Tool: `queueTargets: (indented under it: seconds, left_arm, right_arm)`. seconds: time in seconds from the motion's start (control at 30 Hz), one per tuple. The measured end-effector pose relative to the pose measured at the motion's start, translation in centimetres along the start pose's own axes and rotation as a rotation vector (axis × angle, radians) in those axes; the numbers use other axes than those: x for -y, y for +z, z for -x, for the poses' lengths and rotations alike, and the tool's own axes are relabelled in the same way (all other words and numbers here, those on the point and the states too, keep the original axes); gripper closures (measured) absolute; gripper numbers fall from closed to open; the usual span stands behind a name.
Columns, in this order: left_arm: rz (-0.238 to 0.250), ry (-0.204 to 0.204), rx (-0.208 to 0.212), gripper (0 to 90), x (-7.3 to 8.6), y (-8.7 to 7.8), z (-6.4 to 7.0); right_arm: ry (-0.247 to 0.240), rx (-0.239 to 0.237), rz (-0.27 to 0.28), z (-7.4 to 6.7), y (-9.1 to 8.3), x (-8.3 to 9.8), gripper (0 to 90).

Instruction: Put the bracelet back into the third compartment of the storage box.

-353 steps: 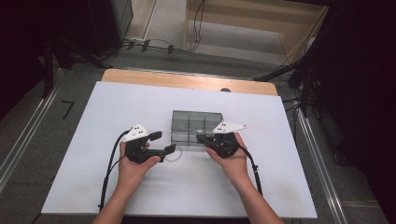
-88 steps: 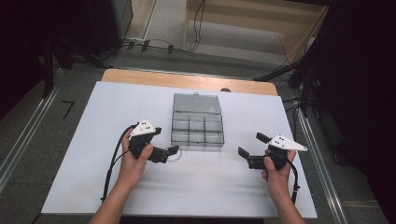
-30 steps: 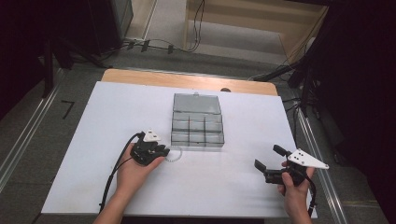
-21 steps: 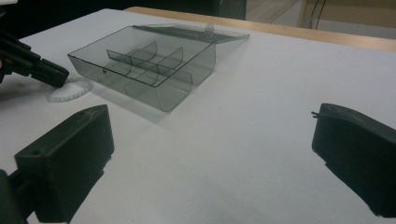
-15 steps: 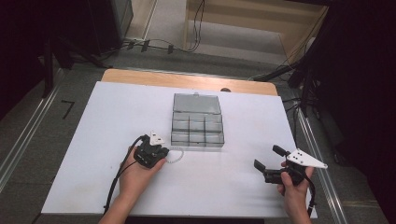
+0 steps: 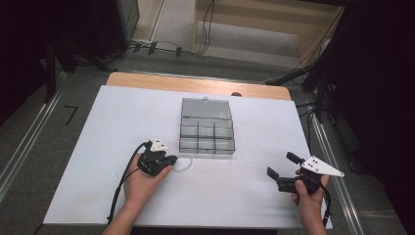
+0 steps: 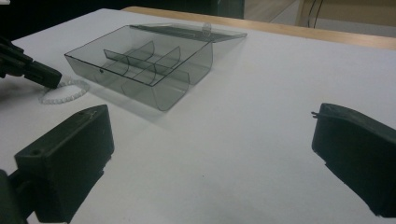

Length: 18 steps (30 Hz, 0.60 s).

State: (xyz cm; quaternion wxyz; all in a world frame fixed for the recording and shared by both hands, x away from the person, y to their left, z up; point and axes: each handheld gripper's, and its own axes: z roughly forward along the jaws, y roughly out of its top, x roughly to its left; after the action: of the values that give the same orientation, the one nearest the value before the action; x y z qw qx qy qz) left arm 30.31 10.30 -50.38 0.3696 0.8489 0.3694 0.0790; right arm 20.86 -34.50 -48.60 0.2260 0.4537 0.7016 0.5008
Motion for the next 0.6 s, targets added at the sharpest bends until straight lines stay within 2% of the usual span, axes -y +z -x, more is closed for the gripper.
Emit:
queueTargets:
  seconds: [0.47, 0.6]
  left_arm:
    - [0.086, -0.019, 0.085, 87.1, -1.1, -2.1, 0.1]
    - [0.102, -0.007, 0.104, 87.1, -1.5, -2.7, 0.3]
  right_arm:
    - [0.0, 0.006, 0.005, 0.1, -0.2, 0.0, 0.0]
    - [0.001, 0.006, 0.003, 0.1, -0.1, 0.0, 0.0]
